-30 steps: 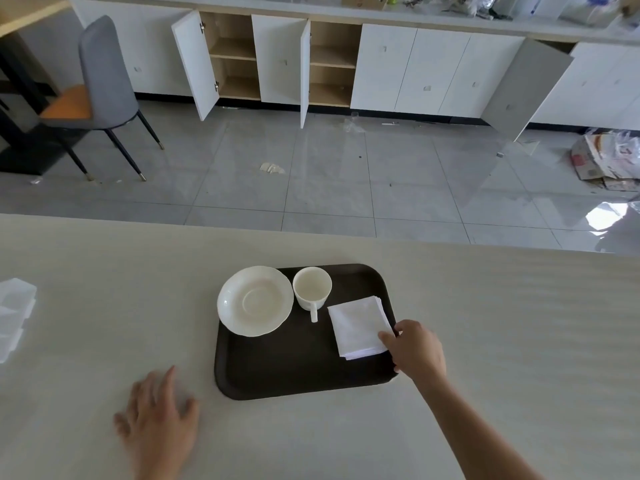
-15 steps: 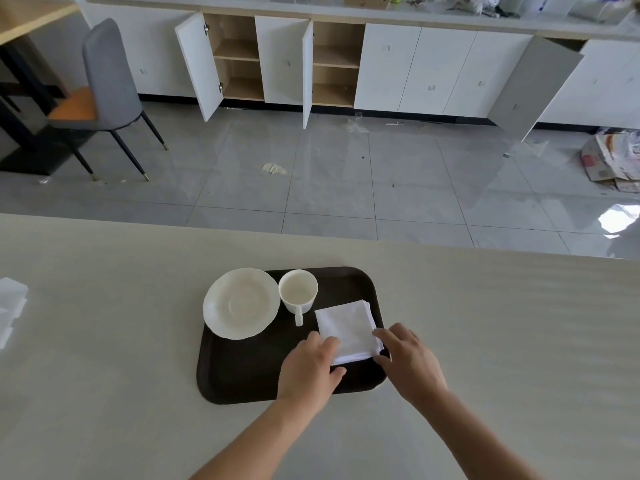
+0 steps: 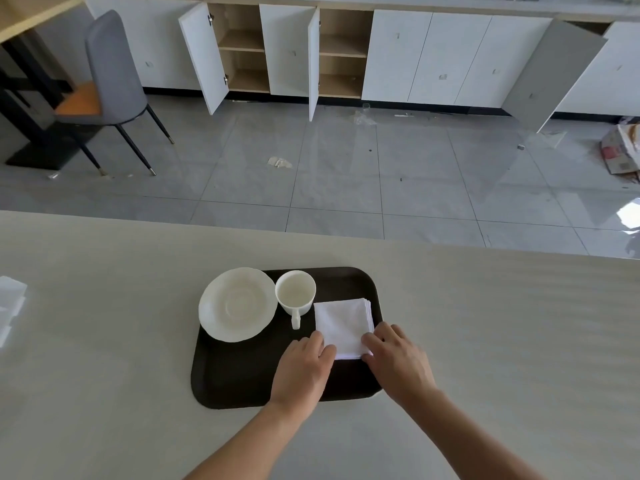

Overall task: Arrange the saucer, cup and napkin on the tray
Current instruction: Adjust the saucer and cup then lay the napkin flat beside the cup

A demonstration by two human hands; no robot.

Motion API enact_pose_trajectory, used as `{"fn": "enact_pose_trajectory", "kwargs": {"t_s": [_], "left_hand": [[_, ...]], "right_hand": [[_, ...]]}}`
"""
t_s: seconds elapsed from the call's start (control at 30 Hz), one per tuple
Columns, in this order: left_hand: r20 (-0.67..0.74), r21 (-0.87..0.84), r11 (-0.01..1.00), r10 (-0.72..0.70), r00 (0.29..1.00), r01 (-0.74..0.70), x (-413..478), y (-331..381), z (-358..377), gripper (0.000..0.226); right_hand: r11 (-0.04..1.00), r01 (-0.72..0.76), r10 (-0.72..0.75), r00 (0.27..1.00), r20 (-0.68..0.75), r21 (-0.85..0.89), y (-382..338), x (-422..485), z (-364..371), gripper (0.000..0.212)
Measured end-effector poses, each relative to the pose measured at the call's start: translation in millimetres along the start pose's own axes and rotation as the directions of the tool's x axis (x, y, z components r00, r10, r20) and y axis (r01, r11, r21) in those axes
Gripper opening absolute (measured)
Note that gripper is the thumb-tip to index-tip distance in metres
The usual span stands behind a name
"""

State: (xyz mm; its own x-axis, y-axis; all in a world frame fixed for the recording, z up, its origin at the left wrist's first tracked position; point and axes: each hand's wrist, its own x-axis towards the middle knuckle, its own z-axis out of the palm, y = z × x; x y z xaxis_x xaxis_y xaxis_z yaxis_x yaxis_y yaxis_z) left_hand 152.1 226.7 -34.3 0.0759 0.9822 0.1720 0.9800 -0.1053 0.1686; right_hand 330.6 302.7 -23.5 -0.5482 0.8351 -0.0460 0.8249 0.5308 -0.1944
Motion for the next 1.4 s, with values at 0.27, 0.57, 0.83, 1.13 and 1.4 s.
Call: {"fn": "enact_pose_trajectory", "kwargs": {"t_s": [0.27,0.57,0.83,1.13,1.4], "left_hand": [[0.045,0.027,1.0,-0.004,0.999,0.003,15.9,-1.0,2.8,0.026],[0.063,0.03,0.997,-0.078,0.995,0.076,27.1,5.0,-1.3,0.033],[0.083,-0.03,0.992,-0.122,0.989,0.124,28.2,8.4,1.9,0.035],[0.176,0.008,0.985,-0.17,0.97,0.172,23.9,10.7,9.0,0.052],[0.154,0.06,0.99,-0.137,0.978,0.129,32.3,19.5,15.9,0.063]], "right_hand": [[0.996,-0.079,0.08,0.996,-0.036,0.027,1.3,13.2,1.3,0.01],[0.995,-0.088,0.091,0.993,-0.075,0.039,6.7,30.3,5.1,0.012],[0.995,-0.101,0.103,0.992,-0.076,0.026,10.0,41.9,4.3,0.007],[0.993,-0.102,0.105,0.993,-0.059,0.055,12.2,42.5,7.0,0.011],[0.999,-0.036,0.034,0.999,0.038,0.04,20.4,59.1,4.9,0.054]]}}
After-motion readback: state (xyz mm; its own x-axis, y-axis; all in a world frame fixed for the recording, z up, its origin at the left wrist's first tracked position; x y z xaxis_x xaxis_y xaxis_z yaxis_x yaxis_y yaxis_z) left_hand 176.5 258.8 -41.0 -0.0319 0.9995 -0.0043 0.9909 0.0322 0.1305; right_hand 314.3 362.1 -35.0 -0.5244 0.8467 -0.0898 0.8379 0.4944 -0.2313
